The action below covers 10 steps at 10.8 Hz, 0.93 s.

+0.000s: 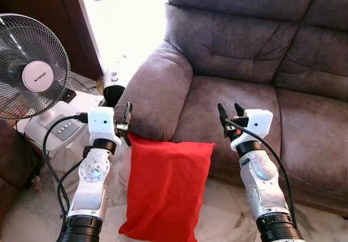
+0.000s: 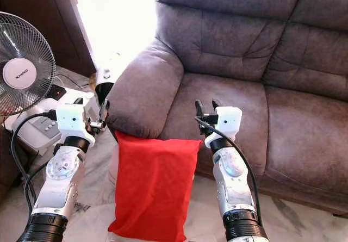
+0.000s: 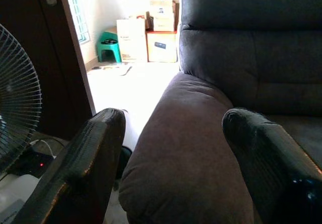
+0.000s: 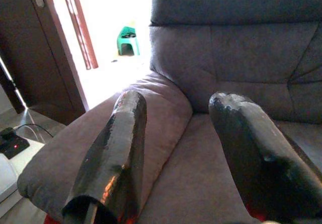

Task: Move the pillow to the sofa from floor

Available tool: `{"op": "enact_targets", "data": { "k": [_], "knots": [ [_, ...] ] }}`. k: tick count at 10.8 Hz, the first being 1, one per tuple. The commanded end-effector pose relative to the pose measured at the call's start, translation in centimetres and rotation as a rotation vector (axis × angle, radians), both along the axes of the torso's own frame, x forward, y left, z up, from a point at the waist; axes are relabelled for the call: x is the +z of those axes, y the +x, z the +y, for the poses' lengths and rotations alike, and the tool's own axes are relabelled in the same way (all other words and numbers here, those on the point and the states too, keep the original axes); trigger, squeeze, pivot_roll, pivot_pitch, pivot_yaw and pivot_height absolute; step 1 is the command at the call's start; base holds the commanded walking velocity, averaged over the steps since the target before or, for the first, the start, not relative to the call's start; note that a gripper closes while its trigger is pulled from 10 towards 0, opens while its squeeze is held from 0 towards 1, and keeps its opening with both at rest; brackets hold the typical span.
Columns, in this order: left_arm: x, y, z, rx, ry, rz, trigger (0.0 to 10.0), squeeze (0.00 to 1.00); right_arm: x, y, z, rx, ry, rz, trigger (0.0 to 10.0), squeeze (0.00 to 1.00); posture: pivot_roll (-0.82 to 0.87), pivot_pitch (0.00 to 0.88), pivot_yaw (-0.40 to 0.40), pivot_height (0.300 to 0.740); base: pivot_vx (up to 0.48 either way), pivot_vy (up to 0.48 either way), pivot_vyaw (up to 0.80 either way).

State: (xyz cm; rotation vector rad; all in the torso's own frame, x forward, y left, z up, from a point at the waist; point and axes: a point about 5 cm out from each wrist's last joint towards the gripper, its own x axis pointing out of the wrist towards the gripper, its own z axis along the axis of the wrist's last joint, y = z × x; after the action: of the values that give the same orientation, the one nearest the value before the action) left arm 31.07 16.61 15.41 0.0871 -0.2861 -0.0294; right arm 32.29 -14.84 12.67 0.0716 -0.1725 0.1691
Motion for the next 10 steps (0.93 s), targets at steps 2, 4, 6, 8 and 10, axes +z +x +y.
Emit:
{"op": "enact_targets", "data": {
  "k": [2,4,6,8,10],
  "knots": [
    [0.07,0.06,0.09,0.006,-0.016,0.001,10.0,0.00,-0.26,0.04,0.01,0.003,0.004,0.017,10.0,0.00,0.07,0.140,-0.038,0.697,0.000,0.000,0.00],
    [0.06,0.04,0.07,0.006,-0.018,0.001,10.0,0.00,-0.30,0.02,0.01,0.005,0.004,0.019,10.0,0.00,0.07,0.142,-0.040,0.697,0.000,0.000,0.00],
    [0.06,0.06,0.06,0.007,-0.017,0.001,10.0,0.00,-0.28,0.02,0.07,0.010,0.006,0.018,10.0,0.00,0.07,0.143,-0.041,0.697,0.000,0.000,0.00],
    [0.04,0.07,0.10,0.007,-0.019,0.003,10.0,0.00,-0.32,0.05,0.06,0.008,0.007,0.022,10.0,0.00,0.08,0.142,-0.042,0.662,0.000,0.000,0.00],
    [0.04,0.05,0.15,0.008,-0.021,0.002,10.0,0.00,-0.34,0.05,0.07,0.006,0.012,0.025,10.0,0.00,0.08,0.144,-0.042,0.622,0.000,0.000,0.00]
  ]
}}
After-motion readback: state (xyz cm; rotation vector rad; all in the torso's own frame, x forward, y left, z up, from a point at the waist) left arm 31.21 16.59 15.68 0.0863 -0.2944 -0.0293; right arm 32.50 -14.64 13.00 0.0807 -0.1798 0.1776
